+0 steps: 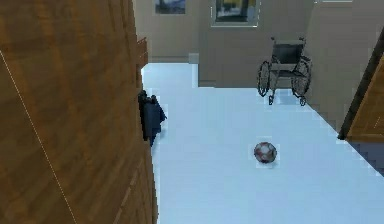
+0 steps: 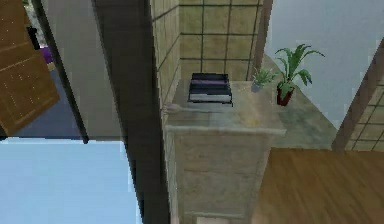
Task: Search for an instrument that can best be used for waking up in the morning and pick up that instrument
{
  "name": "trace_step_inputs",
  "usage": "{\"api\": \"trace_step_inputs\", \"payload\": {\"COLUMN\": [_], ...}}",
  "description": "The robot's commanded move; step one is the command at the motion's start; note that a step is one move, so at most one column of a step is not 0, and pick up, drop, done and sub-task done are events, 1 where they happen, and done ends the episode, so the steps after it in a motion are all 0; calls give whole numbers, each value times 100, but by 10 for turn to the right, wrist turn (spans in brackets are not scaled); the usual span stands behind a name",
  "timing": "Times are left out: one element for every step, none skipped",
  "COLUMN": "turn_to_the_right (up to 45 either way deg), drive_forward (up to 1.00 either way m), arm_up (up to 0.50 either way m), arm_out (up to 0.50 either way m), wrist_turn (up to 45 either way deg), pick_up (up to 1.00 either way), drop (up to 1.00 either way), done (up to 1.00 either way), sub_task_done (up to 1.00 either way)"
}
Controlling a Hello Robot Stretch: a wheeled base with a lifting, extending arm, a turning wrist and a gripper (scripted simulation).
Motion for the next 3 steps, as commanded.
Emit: {"api": "trace_step_inputs", "payload": {"turn_to_the_right": [450,0,-450], "drive_forward": [0,20,0], "arm_up": [0,0,0], "arm_out": [0,0,0], "wrist_turn": [0,0,0], "pick_up": [0,0,0], "drop": [0,0,0], "done": [0,0,0], "sub_task_done": [0,0,0]}}
